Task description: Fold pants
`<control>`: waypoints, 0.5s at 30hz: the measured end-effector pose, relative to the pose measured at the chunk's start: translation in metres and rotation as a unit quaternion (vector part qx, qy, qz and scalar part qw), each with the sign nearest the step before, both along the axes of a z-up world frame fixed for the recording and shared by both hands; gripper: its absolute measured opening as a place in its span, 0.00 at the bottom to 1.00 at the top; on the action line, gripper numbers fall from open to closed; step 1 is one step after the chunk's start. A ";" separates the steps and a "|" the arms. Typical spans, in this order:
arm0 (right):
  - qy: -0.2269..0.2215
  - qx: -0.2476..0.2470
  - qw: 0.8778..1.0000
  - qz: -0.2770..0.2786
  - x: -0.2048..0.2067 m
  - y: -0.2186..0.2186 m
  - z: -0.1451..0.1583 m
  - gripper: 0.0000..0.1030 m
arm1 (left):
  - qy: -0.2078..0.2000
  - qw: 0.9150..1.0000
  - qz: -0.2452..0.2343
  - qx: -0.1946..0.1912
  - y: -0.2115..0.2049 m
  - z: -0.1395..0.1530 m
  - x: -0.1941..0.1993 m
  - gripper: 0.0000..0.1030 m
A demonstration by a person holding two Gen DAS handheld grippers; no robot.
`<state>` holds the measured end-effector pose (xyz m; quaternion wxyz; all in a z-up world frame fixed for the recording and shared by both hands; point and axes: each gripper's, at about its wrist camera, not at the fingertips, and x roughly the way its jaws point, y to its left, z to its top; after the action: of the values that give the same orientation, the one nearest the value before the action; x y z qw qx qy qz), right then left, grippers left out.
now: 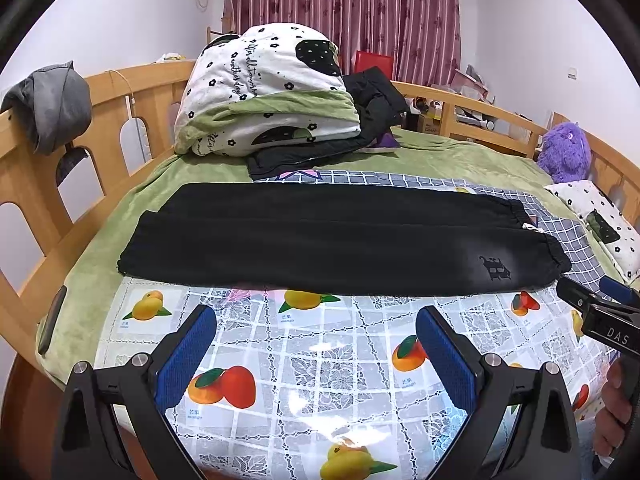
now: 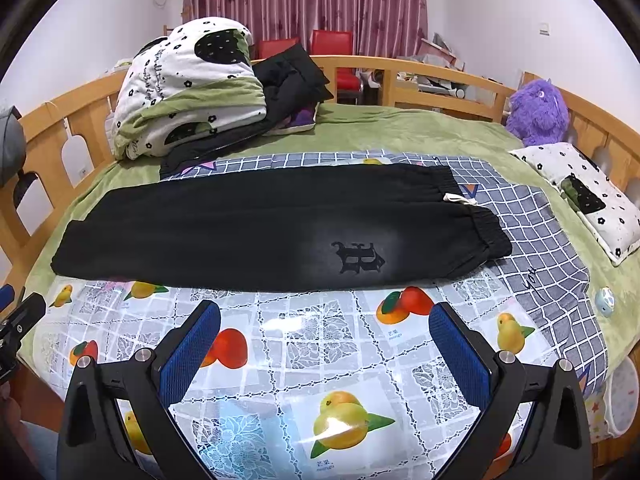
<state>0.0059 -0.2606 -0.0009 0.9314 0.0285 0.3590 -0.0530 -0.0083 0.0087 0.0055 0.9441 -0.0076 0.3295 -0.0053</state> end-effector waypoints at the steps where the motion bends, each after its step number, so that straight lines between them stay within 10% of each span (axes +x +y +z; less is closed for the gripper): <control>1: 0.000 0.000 1.000 0.000 0.000 0.000 0.000 0.99 | 0.000 1.000 0.000 0.000 0.000 0.000 0.000 0.98; 15: -0.002 0.001 1.000 -0.001 -0.001 -0.001 0.001 0.99 | -0.002 1.000 -0.001 0.000 0.001 0.001 0.000 0.98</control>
<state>0.0048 -0.2620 0.0002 0.9319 0.0296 0.3574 -0.0536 -0.0084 0.0093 0.0068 0.9447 -0.0068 0.3279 -0.0065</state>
